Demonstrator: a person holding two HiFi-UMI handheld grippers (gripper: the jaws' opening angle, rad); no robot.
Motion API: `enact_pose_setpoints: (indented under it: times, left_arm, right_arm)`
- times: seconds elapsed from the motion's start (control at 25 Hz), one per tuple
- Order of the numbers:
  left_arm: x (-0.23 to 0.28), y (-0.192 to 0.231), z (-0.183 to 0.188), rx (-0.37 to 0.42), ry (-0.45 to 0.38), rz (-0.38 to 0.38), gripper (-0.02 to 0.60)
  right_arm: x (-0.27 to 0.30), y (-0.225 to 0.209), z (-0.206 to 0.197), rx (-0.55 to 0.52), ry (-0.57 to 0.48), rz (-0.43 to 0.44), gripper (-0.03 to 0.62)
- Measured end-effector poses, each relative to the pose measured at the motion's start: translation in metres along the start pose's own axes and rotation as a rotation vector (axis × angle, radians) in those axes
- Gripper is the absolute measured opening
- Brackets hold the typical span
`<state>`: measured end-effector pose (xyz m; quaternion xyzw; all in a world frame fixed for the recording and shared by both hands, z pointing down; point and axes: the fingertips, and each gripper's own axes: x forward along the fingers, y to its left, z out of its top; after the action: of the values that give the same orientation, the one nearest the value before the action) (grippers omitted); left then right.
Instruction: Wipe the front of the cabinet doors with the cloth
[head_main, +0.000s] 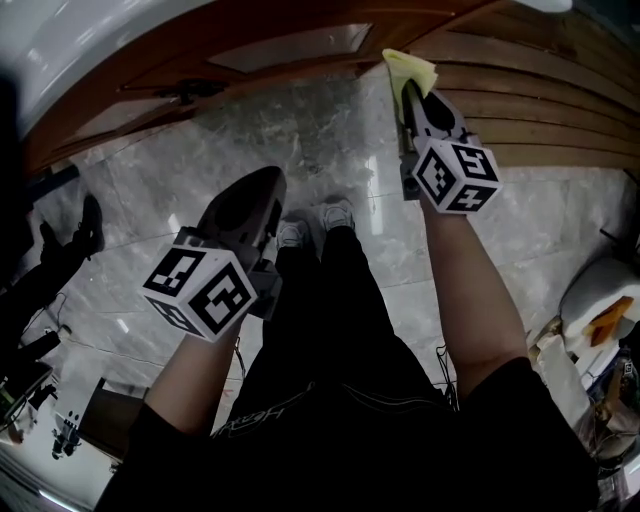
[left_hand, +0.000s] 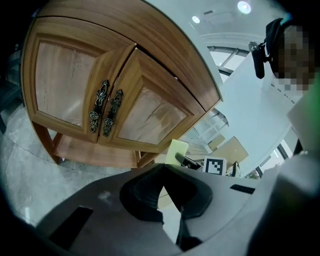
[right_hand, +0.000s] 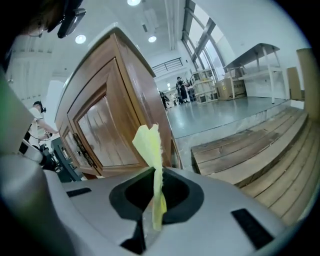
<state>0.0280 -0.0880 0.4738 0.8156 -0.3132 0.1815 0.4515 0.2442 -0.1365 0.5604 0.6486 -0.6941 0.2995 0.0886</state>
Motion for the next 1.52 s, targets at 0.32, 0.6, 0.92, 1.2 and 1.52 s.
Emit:
enact_pose_setpoints:
  times: [0.32,0.6,0.92,1.2,1.52]
  left_arm:
    - [-0.026,-0.047,0.019,0.083,-0.035,-0.074,0.006]
    - [-0.092,-0.115,0.067,0.174,-0.112,-0.148,0.006]
    - [-0.196,-0.202,0.102,0.292,-0.214,-0.307,0.006]
    - [-0.317,-0.258,0.062,0.359,-0.264,-0.349,0.006]
    - [-0.454,-0.298,-0.016,0.378,-0.359,-0.390,0.006]
  right_arm:
    - [-0.081,0.043,0.039,-0.016,0.111,0.201,0.041]
    - [-0.169,0.125,0.141,-0.085,0.131,0.429,0.041]
    - [-0.281,0.222,0.217,-0.185,0.048,0.627,0.041]
    - [-0.395,0.317,0.205,-0.098,-0.021,0.738,0.040]
    - [-0.548,0.405,0.156,-0.282,-0.041,0.705,0.040]
